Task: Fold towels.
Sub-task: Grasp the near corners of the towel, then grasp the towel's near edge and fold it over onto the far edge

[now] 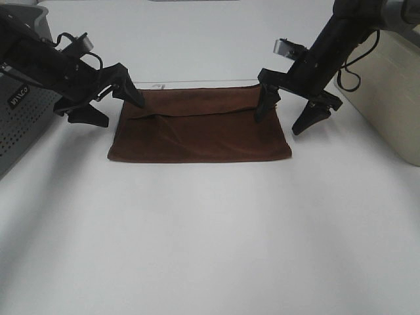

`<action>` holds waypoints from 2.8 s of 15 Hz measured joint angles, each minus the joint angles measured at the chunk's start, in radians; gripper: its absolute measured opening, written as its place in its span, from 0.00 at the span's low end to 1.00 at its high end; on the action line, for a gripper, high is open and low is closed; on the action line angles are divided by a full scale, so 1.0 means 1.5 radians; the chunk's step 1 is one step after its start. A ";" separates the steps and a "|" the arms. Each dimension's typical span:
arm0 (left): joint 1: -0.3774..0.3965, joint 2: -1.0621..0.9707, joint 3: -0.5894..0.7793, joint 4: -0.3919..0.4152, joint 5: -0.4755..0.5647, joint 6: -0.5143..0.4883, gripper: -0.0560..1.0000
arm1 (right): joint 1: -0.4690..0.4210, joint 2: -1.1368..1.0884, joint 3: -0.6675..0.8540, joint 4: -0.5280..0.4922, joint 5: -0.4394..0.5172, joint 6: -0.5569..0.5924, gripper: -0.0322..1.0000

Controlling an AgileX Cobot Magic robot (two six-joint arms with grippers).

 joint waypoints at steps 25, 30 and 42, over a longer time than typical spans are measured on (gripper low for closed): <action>-0.036 0.035 0.000 0.122 0.051 -0.081 0.07 | 0.000 0.021 0.043 0.038 -0.029 0.003 0.03; -0.040 -0.064 0.147 0.183 0.063 -0.101 0.07 | 0.015 -0.106 0.289 0.044 -0.093 -0.007 0.03; -0.012 -0.125 0.099 0.195 0.097 -0.176 0.07 | 0.049 -0.179 0.275 0.063 -0.168 -0.031 0.03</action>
